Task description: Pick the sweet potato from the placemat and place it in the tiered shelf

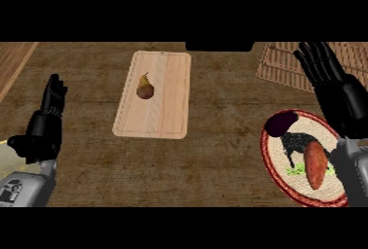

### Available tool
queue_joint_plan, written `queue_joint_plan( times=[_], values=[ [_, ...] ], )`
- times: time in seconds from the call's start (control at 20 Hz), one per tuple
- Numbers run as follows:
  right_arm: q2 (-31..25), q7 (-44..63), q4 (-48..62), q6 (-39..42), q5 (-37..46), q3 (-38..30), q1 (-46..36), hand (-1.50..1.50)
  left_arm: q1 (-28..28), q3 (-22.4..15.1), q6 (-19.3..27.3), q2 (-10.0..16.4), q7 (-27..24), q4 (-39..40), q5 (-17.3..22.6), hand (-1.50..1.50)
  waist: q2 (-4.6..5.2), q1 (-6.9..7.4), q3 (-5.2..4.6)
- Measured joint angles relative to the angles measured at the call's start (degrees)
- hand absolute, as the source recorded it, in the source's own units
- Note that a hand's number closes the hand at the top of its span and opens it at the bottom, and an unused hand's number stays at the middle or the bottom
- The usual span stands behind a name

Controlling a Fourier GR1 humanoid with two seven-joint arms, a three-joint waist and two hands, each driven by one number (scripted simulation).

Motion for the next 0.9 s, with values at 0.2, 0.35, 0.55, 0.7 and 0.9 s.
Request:
queue_joint_plan(
  times=[0.2, 0.35, 0.55, 0.7, 0.9],
  values=[
    [-2.5, 1.13, 3.02, -0.51, -2.59, -6.3, 5.45, -1.5, 0.04, -1.58, -1.84, -0.62, 0.86, 0.86, -0.17, 0.0, 0.08, -1.34, 0.83],
    [-1.08, 2.04, 7.55, -2.67, -8.01, -12.94, 8.48, 1.5, 0.71, -3.58, -3.38, -1.12, 1.85, 0.98, -0.2, 0.0, 0.18, -3.32, 1.79],
    [-4.45, 2.62, 13.07, -9.36, -2.1, -16.95, 14.69, 1.5, 1.25, -5.09, -4.61, -1.8, 2.7, 0.98, 0.14, 0.0, 1.49, -5.19, 1.47],
    [-3.92, -0.87, 18.46, -18.35, 2.74, -21.34, 18.72, -1.5, 0.99, -7.11, -5.84, -2.67, 4.19, 0.7, 0.11, 0.0, 1.23, -4.22, 1.49],
    [0.49, -12.44, 24.84, -23.74, 1.41, -28.0, 20.98, -1.5, -0.03, -9.13, -6.63, -3.87, 6.44, 0.46, -0.57, 0.0, 0.63, -2.44, 1.52]
  ],
)
